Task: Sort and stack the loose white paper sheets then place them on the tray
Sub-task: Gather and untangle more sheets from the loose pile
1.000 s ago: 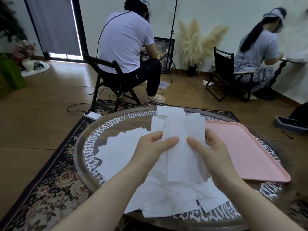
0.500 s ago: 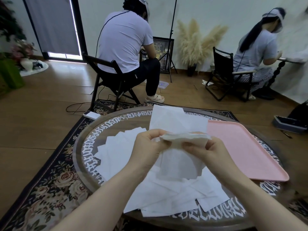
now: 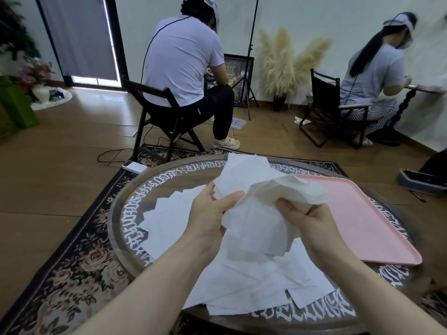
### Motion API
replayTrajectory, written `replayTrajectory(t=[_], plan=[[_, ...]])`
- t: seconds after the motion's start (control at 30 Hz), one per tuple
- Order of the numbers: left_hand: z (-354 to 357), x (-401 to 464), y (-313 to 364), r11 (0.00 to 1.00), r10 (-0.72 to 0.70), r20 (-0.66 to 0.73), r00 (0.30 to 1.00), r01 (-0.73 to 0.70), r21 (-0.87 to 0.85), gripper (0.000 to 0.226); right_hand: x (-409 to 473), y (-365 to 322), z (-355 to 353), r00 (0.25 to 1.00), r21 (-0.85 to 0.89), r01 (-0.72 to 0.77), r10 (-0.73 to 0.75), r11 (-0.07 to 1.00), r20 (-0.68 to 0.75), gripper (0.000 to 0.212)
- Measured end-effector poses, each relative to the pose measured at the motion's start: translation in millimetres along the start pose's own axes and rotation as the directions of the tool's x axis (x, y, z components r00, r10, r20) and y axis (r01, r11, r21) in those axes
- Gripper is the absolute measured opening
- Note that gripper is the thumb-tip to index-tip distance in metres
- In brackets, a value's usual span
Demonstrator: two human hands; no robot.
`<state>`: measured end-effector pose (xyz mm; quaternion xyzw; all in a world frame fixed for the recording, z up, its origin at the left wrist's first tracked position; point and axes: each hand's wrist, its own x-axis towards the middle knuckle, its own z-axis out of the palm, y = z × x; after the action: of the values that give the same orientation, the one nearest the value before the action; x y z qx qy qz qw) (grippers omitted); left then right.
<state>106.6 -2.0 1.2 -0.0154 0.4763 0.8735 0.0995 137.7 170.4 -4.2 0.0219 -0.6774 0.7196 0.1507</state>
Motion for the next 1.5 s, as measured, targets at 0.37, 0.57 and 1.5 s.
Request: replayTrajectory(t=[0.37, 0.57, 1.5], plan=[[-14.1, 10.3, 26.2, 0.943, 0.317, -0.145, 0.937, -0.296, 0.149, 0.016, 6.9, -15.8, -19.0, 0.992, 0.097, -0.044, 0.055, 0.994, -0.115, 0.024], [-9.3, 9.4, 17.9, 0.972, 0.152, -0.117, 0.981, -0.127, 0.196, 0.009, 0.0, -18.5, -9.3, 0.989, 0.199, -0.118, 0.098, 0.973, 0.109, 0.022], [-6.5, -0.5, 4.7, 0.960, -0.049, 0.251, 0.967, -0.024, 0.278, 0.026, 7.8, -10.9, -10.3, 0.960, -0.200, -0.266, 0.278, 0.943, 0.033, 0.040]])
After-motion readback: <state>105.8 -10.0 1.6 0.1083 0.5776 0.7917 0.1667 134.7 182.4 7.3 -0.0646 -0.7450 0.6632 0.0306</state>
